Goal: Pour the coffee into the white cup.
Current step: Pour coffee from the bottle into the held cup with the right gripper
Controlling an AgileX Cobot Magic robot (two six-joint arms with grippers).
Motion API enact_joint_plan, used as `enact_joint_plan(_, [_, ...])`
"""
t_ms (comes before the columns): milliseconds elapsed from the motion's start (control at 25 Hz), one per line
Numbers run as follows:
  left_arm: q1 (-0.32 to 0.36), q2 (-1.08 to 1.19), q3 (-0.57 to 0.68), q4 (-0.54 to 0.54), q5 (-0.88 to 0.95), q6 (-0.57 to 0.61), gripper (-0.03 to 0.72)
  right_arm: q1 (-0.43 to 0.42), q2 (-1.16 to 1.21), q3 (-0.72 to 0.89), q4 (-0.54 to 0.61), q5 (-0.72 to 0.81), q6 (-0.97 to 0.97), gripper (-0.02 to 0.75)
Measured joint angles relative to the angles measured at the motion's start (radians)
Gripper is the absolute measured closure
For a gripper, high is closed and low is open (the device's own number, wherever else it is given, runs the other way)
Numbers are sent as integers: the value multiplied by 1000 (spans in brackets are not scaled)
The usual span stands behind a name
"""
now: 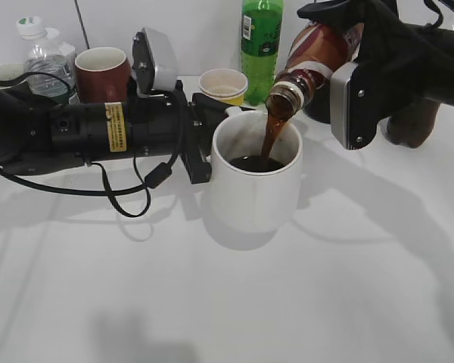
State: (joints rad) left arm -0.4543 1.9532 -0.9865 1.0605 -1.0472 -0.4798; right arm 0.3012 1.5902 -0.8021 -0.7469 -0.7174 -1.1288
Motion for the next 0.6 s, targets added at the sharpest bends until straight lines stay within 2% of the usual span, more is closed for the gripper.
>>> enact_joint_plan(240, [0,0,0,0,-4,0,652,0,-1,0,1,-6,-25,204])
enact_joint_plan(600, [0,0,0,2,-5,0,652,0,-1,0,60,-24,-94,204])
